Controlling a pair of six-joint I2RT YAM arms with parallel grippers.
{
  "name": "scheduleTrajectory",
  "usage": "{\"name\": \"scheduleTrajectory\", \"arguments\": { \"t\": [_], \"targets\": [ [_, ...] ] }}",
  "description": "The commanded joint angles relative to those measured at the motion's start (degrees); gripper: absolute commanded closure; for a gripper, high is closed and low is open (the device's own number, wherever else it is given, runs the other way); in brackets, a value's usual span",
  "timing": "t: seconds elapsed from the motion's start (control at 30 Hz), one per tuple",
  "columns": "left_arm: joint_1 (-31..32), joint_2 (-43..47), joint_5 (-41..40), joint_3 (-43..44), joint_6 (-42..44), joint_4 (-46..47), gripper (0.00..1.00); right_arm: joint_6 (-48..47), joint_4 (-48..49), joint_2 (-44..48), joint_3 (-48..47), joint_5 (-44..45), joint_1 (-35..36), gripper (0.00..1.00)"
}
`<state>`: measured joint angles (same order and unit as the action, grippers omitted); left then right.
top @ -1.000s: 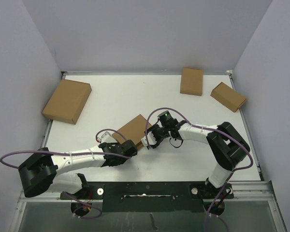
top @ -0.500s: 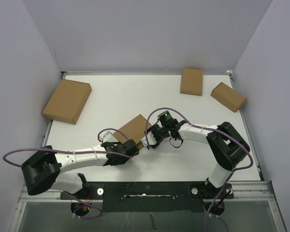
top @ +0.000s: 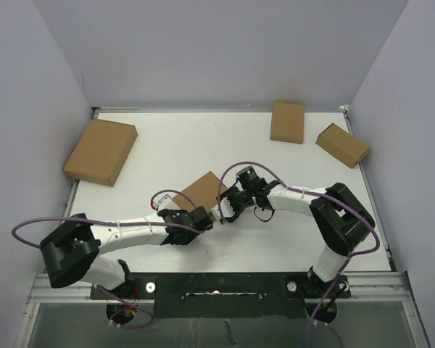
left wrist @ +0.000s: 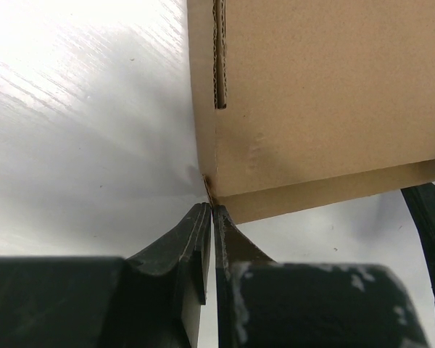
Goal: Fold the paper box
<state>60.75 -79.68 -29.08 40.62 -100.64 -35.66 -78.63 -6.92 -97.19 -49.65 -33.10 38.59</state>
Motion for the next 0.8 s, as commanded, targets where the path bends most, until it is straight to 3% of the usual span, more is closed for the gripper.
{"name": "scheduleTrajectory", "arguments": {
  "t": [0.0,0.33,0.77],
  "targets": [
    [-0.1,-2.1,-0.6,3.9,0.2,-3.4,0.95,0.8,-3.7,-1.5,-0.6,-0.8,1.0,0.58],
    [-0.3,-5.5,1.8,9.1,0.8,-8.6,0.95,0.7,-4.0,-1.8,-0.7,-0.8,1.0,0.59],
    [-2.3,-6.9,5.2,11.0,4.9,-8.1,0.95,0.8,-4.2,-2.0,-0.9,-0.8,1.1,0.59]
  ]
}}
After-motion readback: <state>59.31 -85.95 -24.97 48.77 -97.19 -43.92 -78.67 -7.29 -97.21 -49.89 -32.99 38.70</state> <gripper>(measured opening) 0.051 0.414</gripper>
